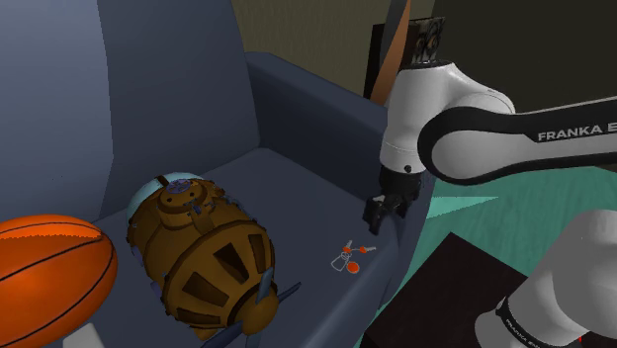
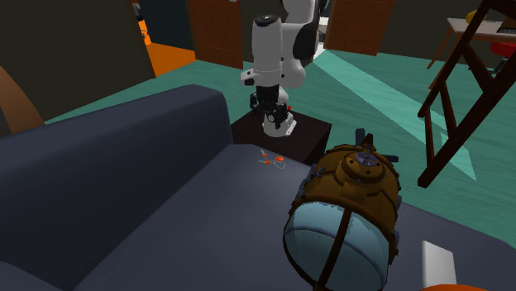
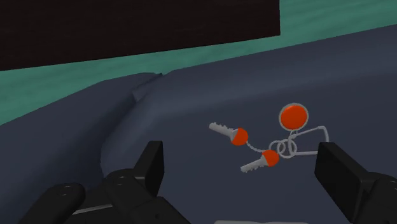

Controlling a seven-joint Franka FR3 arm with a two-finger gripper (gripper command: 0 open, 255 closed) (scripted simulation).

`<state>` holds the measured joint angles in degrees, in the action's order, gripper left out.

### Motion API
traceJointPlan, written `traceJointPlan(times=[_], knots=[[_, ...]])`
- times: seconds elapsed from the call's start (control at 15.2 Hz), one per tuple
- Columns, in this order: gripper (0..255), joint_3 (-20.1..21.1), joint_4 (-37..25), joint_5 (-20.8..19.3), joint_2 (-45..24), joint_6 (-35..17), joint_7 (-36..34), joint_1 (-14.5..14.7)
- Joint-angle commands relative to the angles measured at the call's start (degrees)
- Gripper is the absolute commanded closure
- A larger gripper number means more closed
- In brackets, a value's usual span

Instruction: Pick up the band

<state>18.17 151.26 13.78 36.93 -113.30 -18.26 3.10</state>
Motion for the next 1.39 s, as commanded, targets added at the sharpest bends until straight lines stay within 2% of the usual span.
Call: traceJointPlan(times=[0.0,0.4,0.92,1.06,1.12,1.32], knots=[[0,3.04,1.27,1.34,-2.34,-4.33,-3.24,0.71],[0,12.09,0.47,1.45,-13.89,-16.68,-13.28,0.15],[0,14.37,2.81,0.25,-19.78,-24.79,-14.91,-0.88],[0,14.37,2.81,0.25,-19.78,-24.78,-14.91,-0.87],[255,14.35,2.82,0.22,-19.84,-24.85,-14.88,-0.91],[255,14.42,2.68,0.2,-19.89,-24.77,-15.0,-0.9]])
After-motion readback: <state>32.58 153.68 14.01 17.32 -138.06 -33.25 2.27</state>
